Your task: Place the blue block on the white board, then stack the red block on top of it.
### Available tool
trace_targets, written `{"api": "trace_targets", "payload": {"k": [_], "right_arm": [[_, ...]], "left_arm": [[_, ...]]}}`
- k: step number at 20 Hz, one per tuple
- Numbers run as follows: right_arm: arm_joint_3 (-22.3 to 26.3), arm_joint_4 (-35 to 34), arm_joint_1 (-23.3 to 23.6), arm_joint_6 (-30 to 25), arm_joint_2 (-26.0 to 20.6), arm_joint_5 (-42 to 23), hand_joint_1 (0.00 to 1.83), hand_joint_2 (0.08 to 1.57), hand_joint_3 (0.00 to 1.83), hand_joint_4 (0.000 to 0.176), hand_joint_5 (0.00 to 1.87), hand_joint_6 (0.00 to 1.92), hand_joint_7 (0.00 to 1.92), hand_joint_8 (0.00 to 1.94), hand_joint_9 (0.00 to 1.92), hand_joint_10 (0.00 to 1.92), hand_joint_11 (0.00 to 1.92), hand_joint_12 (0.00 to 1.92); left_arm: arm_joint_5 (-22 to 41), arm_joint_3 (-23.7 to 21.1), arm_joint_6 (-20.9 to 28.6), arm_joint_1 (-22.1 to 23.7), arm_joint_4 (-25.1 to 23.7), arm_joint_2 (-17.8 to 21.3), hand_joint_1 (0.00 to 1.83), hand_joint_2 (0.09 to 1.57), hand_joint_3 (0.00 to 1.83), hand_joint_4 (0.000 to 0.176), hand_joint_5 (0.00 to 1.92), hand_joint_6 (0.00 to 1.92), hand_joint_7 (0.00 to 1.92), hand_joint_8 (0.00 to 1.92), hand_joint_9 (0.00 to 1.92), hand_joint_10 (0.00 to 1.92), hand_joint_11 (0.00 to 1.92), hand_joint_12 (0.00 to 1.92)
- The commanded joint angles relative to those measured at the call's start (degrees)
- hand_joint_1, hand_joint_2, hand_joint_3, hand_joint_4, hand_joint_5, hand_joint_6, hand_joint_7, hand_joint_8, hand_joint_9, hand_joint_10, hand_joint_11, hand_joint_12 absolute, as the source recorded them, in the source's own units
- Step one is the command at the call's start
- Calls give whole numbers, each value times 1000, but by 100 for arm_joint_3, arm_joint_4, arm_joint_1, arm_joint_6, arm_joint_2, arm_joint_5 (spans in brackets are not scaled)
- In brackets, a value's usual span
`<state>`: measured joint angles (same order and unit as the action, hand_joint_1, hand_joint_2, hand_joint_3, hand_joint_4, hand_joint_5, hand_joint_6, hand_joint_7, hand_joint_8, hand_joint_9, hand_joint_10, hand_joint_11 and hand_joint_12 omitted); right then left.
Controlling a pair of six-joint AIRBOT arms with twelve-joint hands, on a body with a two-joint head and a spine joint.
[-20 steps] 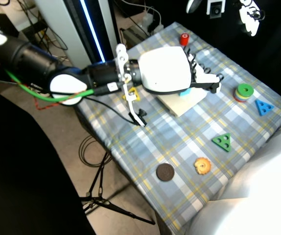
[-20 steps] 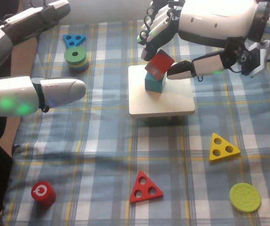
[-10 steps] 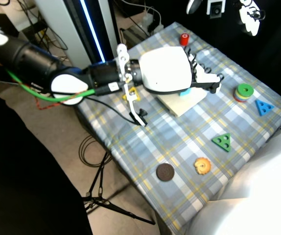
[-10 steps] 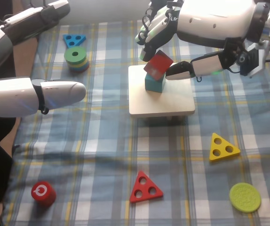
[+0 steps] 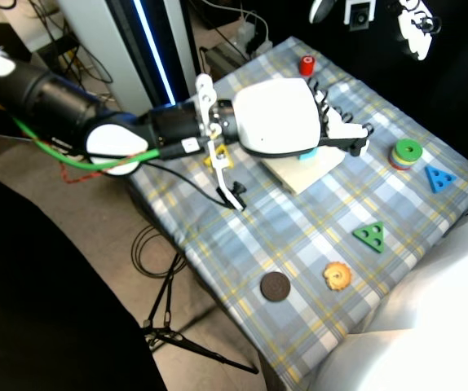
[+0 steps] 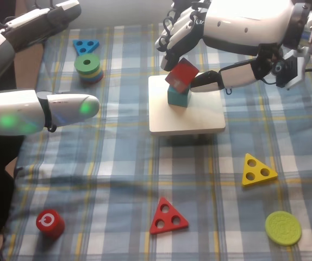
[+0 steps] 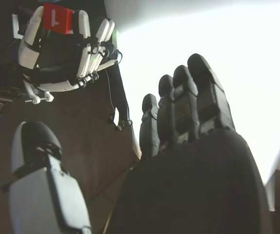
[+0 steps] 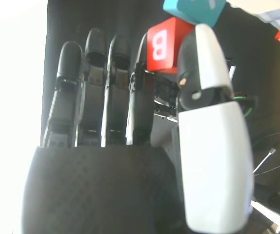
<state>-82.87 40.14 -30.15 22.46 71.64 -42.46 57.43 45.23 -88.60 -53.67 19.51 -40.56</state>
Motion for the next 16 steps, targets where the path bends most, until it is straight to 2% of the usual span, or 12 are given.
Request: {"api": "trace_targets", "payload": {"k": [1,2,3,5,7,8,9,10,13,14,16], "right_arm": [[-9,-251,106,-22,17,-507,1074,1120,0,17,953,1022,775,0,708,0,188,1035],[-9,-250,106,-22,18,-505,1077,1122,1,5,949,1028,769,0,697,0,185,1021],[-9,-250,106,-22,18,-502,1073,1124,0,12,946,1034,760,0,681,0,177,1009],[-8,-250,106,-22,17,-500,1072,1124,0,14,945,1035,754,0,674,0,174,1005],[-8,-250,106,-22,17,-497,1064,1126,1,28,939,1046,736,0,663,0,179,983],[-8,-250,106,-22,17,-492,1067,1047,0,0,809,511,723,5,650,8,183,963],[-7,-250,106,-22,17,-489,1066,1028,0,0,848,238,719,2,646,4,184,949],[-7,-250,105,-22,17,-487,1085,1018,0,0,898,47,726,1,643,1,181,923],[-6,-250,105,-22,16,-485,1080,1020,1,0,893,24,719,1,644,3,184,923],[-6,-250,105,-22,15,-484,1079,1020,1,0,886,19,716,0,647,4,187,925],[-5,-250,105,-22,15,-482,1078,1022,2,0,877,13,716,0,650,5,191,927]], "left_arm": [[679,32,51,80,-72,-9,690,846,1,121,247,0,249,3,204,4,0,546],[679,32,51,80,-72,-10,698,843,0,119,252,1,254,3,209,4,0,559],[679,32,51,80,-72,-11,685,842,0,125,253,1,255,3,213,5,0,566],[679,31,52,80,-72,-13,678,845,1,123,251,0,254,2,210,3,0,564],[679,30,52,80,-71,-14,685,839,0,126,252,0,253,1,209,2,0,579],[679,29,52,80,-71,-14,685,844,1,121,254,1,259,3,217,4,0,583],[679,29,52,80,-71,-14,688,846,1,116,255,1,257,1,219,3,0,571],[680,29,52,80,-71,-14,683,846,1,121,261,2,256,0,214,0,0,567],[680,28,57,80,-71,-14,678,844,0,121,264,1,261,1,219,1,0,592],[681,29,69,80,-71,-14,671,843,0,126,260,0,259,0,215,0,0,594],[681,31,76,80,-71,-14,674,846,1,118,260,0,254,1,209,0,0,572]]}}
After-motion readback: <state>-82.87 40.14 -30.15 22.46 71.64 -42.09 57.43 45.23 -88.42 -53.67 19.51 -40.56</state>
